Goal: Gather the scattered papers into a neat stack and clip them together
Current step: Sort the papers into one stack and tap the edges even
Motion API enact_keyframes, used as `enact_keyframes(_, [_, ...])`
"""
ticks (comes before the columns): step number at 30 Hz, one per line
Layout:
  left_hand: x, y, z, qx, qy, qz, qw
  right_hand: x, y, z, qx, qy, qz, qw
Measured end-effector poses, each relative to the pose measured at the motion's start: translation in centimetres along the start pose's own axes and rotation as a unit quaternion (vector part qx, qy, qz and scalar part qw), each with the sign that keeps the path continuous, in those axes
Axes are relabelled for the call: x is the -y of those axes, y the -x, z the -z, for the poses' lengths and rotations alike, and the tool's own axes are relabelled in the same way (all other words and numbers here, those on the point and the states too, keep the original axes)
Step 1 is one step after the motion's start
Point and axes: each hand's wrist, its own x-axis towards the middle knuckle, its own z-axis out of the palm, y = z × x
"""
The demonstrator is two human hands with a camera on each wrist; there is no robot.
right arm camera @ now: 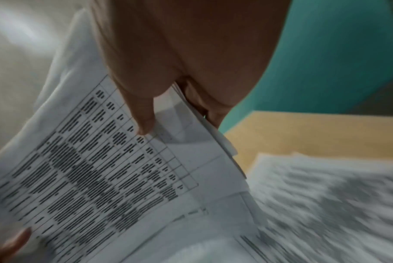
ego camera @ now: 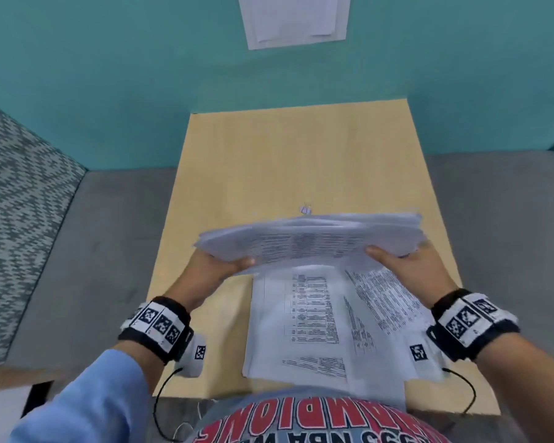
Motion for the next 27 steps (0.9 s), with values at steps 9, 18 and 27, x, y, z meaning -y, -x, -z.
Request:
enact_keyframes(9, [5.6, -0.6, -1.2, -0.113, 0.035, 0.076, 0.99, -3.2, -0.1, -2.8, -0.013, 0.04, -0.044, 0.998])
enact_keyframes(18, [4.8, -0.8, -1.3, -0.075, 0.014, 0.099, 0.992, -2.7, -0.1, -2.4, 0.008, 0.066, -0.062, 0.996])
enact_keyframes(27, [3.7, -0.9, -1.3, -0.086, -0.034, 0.034, 0.995, -1.4, 0.3, -0.8, 0.006, 0.148, 0.0, 0.989])
